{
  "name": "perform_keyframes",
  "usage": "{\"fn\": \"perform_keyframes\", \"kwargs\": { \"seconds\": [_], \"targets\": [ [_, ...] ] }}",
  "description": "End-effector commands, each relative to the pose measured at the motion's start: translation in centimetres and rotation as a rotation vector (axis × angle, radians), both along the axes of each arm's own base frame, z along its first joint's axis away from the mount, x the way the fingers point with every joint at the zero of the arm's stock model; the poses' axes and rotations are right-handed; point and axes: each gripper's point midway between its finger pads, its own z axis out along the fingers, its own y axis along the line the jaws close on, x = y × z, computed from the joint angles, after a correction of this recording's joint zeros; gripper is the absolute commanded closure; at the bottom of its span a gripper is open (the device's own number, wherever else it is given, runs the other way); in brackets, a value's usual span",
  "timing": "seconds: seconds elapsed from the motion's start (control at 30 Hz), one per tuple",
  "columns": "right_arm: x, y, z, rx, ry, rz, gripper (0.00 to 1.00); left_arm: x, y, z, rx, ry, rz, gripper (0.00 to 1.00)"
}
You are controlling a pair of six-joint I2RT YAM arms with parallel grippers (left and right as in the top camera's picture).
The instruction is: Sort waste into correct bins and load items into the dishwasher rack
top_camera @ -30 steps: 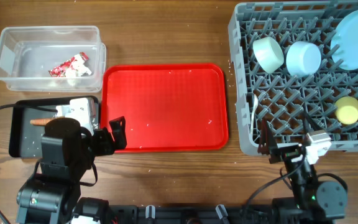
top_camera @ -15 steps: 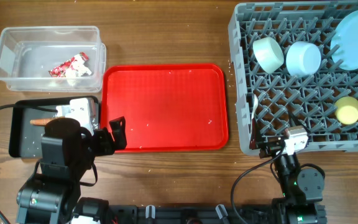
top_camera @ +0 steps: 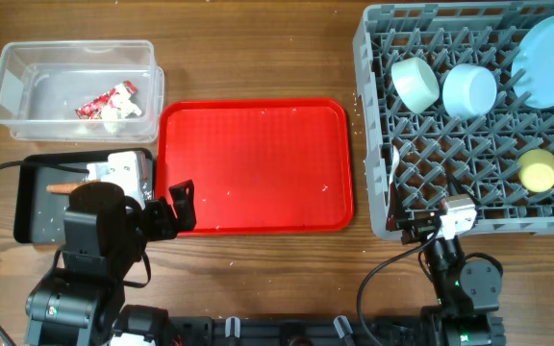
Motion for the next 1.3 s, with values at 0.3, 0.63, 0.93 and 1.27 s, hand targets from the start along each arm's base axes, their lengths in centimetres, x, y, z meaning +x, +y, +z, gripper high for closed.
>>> {"fn": "perform_keyframes", "kwargs": {
  "seconds": [0.3,0.63,0.93,1.27],
  "targets": [
    [0.0,-0.3,0.2,-0.013,-0.010,-0.015,0.00,0.0,0.1,-0.2,0.019,0.000,-0.008,0.00],
    [0.0,-0.3,0.2,-0.013,-0.010,-0.015,0.00,-1.4,1.8,0.5,0.049,-0.130,0.060,0.00],
    [0.0,-0.3,0.2,-0.013,-0.010,-0.015,0.00,-0.8,2.7,-2.0,0.012,-0.406,0.118,0.00],
    [0.0,-0.3,0.1,-0.013,-0.009,-0.015,0.00,1.5,2.5,-3.7,-0.037,-0.668,0.128,0.00]
  ]
}}
